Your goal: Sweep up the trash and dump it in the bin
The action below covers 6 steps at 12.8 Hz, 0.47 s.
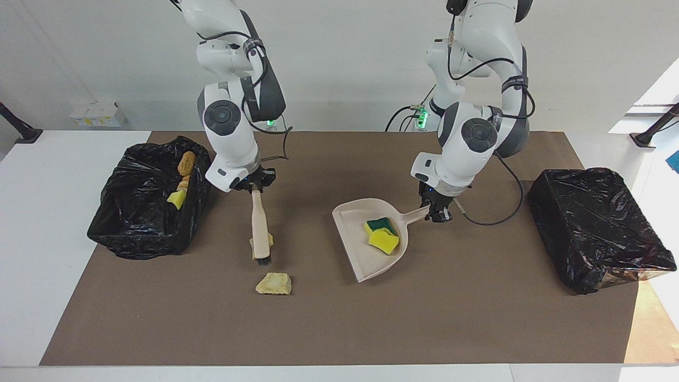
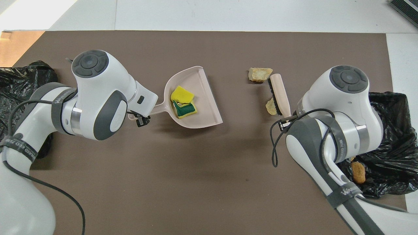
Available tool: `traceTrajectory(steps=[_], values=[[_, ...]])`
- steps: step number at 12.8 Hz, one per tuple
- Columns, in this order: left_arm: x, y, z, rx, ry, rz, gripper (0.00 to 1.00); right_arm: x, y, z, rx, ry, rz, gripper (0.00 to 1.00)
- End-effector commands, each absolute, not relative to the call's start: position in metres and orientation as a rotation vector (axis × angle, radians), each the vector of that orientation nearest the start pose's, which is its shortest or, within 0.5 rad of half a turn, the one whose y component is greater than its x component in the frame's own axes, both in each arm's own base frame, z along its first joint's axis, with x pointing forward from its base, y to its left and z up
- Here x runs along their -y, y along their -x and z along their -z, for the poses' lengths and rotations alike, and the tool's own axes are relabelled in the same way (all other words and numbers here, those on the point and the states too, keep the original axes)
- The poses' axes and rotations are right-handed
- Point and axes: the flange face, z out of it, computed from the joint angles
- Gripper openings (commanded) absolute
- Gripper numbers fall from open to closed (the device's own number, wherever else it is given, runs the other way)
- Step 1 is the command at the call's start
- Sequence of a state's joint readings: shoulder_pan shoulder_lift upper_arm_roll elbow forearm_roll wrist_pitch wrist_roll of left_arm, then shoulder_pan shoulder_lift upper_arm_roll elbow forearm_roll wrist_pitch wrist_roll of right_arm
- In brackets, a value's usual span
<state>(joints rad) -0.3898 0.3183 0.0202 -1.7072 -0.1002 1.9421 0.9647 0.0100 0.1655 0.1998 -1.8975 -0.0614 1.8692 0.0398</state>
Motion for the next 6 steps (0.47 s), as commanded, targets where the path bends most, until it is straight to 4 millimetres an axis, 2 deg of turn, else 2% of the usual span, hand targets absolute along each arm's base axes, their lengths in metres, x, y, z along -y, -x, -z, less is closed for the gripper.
traceTrajectory(steps=[1,3,4,6], values=[[0.257,-0.624,-0.398,-1.880,2.640,-0.108,0.00,-0.065,-0.607,-0.389,0.453,3.171,-0.288,0.00],[0.262,-0.641,-0.394,-1.822,2.627,-0.144,0.00,-0.050,-0.630,-0.381,0.566,3.211,-0.234,0.00],[0.276,-0.640,-0.388,-1.794,2.618,-0.169,0.00,-0.039,-0.636,-0.373,0.559,3.212,-0.213,0.00],[0.291,-0.637,-0.375,-1.769,2.593,-0.189,0.00,-0.040,-0.637,-0.350,0.553,3.189,-0.253,0.00]])
